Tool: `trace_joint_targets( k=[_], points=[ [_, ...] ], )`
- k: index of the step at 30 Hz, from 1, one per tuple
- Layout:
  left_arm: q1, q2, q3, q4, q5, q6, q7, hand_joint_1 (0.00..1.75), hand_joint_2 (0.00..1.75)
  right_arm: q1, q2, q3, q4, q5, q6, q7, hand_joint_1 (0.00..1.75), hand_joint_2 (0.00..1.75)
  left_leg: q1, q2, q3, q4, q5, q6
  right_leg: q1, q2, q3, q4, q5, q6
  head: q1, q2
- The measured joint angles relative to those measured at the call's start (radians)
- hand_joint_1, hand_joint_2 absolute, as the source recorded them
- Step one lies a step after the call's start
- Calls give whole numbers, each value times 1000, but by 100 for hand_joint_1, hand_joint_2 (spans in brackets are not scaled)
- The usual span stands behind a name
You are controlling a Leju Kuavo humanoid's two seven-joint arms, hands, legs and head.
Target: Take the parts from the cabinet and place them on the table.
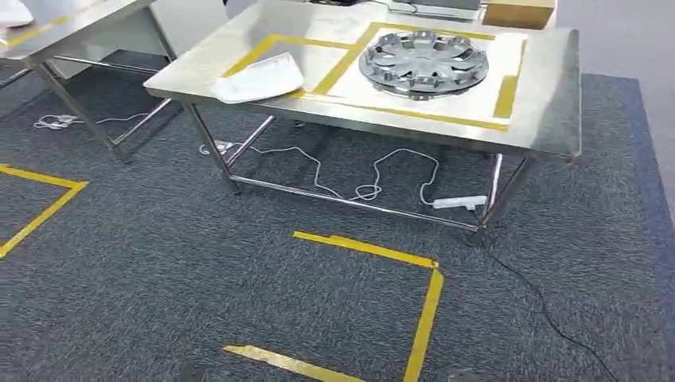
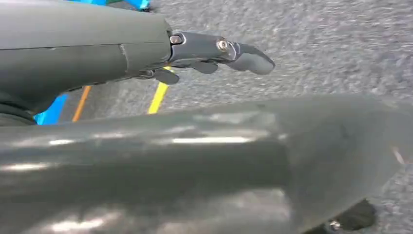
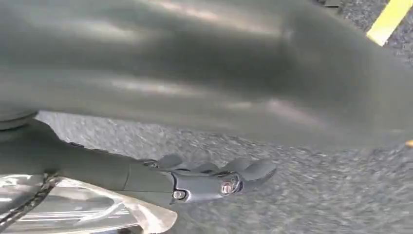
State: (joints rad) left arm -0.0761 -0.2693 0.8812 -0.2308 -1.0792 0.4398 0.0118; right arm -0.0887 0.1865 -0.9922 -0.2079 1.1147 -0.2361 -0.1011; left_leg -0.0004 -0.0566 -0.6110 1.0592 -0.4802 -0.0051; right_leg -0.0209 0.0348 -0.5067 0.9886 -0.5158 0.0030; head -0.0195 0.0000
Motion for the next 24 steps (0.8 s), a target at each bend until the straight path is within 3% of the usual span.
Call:
trace_joint_targets(
  k=[1, 2, 3, 4, 5, 7, 8, 9, 10, 13, 14, 15, 16, 18, 19, 20, 21, 22, 23, 24],
  points=[
    [-2, 0, -3, 1, -2, 0, 2, 0, 0, 1, 0, 1, 0, 2, 0, 2, 0, 0, 1, 25, -33, 78, -46, -6, 2, -18, -1, 0, -1, -4, -6, 0],
    [-4, 0, -7, 2, -5, 0, 5, 0, 0, 4, 0, 2, 0, 4, -1, 3, 0, 0, 3, 37, -67, 159, -87, -9, 4, -36, -2, 0, -1, -5, -5, 0],
    [-3, -1, -10, 3, -8, 0, 12, 0, 0, 6, 0, 4, 0, 5, -3, 4, 0, 0, 3, 43, -97, 233, -116, -12, 6, -52, -3, 0, -1, -5, -5, 0],
    [-2, -1, -12, 5, -11, 0, 21, 0, 0, 7, 0, 7, 0, 7, -5, 4, 0, 0, 5, 46, -110, 271, -125, -14, 7, -65, -4, 1, -2, -5, -5, 0],
    [1, -1, -14, 5, -14, -1, 32, 0, 0, 5, 0, 10, 0, 10, -6, 4, 0, 0, 7, 48, -98, 260, -109, -15, 8, -78, -5, 1, -2, -5, -5, 0],
    [4, 0, -19, 5, -22, -5, 51, 0, 0, 3, 0, 18, 0, 20, -7, 4, 0, 0, 7, 60, -15, 112, -30, -10, 9, -101, -1, 1, -3, -3, -5, 0],
    [4, 0, -20, 5, -22, -6, 58, 0, 0, 3, 1, 22, 0, 25, -9, 4, 0, 0, 6, 83, 37, 16, 9, -5, 9, -111, 2, 1, -4, -1, -5, 0],
    [3, 0, -21, 5, -22, -7, 61, 0, 0, 4, 1, 26, 0, 30, -11, 5, 0, 0, -3, 127, 61, -31, -1, -3, 14, -119, 2, 1, -7, 3, -5, 0],
    [1, -1, -22, 5, -22, -8, 62, 0, 0, 4, 1, 27, 0, 33, -11, 5, 0, 0, -8, 123, 60, -49, -2, 7, 19, -128, -2, 7, -9, 8, -6, 0],
    [10, 3, -23, 5, -20, -21, 63, 0, 0, 1, 3, 39, 0, 49, -16, 8, 0, 0, -11, 97, 48, -47, 1, 24, 18, -158, 3, 1, -8, 22, -4, 0],
    [12, 2, -23, 5, -20, -22, 60, 0, 0, 1, 5, 47, 0, 59, -19, 8, 0, 0, -3, 88, 55, -57, 8, 34, 14, -144, -6, 5, -18, 30, -5, 0],
    [12, 3, -24, 5, -20, -24, 54, 0, 0, 1, 5, 51, 0, 65, -22, 6, 0, 0, -2, 82, 53, -58, 11, 39, 12, -93, -16, 30, -40, 33, 3, 0],
    [10, 3, -24, 5, -20, -26, 50, 0, 0, 1, 5, 54, 0, 69, -24, 5, 0, 0, -2, 72, 50, -57, 14, 44, 11, -58, -46, 97, -79, 33, 6, 0],
    [8, 3, -24, 5, -20, -29, 45, 0, 0, 6, 5, 60, 0, 71, -25, 6, 0, 0, -4, 48, 45, -57, 17, 50, 11, -38, -132, 276, -153, 36, 5, 0],
    [9, 3, -24, 5, -20, -29, 44, 0, 0, 8, 5, 63, 0, 72, -25, 6, 0, 0, -6, 35, 45, -56, 18, 51, 11, -36, -162, 330, -161, 36, 5, 0],
    [11, 4, -24, 5, -20, -29, 44, 0, 0, 10, 5, 66, 0, 72, -25, 6, 0, 0, -6, 23, 45, -56, 18, 51, 11, -36, -167, 329, -142, 36, 5, 0],
    [12, 5, -24, 5, -20, -29, 44, 0, 0, 9, 5, 68, 0, 72, -25, 6, 0, 0, -6, 11, 46, -56, 18, 50, 11, -36, -151, 286, -105, 34, 5, 0],
    [12, 5, -24, 5, -20, -29, 44, 0, 0, 9, 5, 69, 0, 72, -25, 6, 0, 0, -6, -4, 47, -55, 19, 49, 10, -31, -115, 203, -53, 32, 5, 0],
    [12, 4, -24, 5, -21, -29, 43, 0, 0, 8, 5, 71, 0, 73, -26, 4, 0, 0, -5, -17, 48, -53, 19, 48, 9, -9, -70, 105, -4, 28, 5, 0],
    [11, 3, -25, 5, -24, -29, 41, 0, 0, 8, 5, 73, 0, 74, -28, 3, 0, 0, -4, -27, 45, -51, 19, 45, 6, 39, -41, 35, 11, 25, 6, 0]
  ],
)
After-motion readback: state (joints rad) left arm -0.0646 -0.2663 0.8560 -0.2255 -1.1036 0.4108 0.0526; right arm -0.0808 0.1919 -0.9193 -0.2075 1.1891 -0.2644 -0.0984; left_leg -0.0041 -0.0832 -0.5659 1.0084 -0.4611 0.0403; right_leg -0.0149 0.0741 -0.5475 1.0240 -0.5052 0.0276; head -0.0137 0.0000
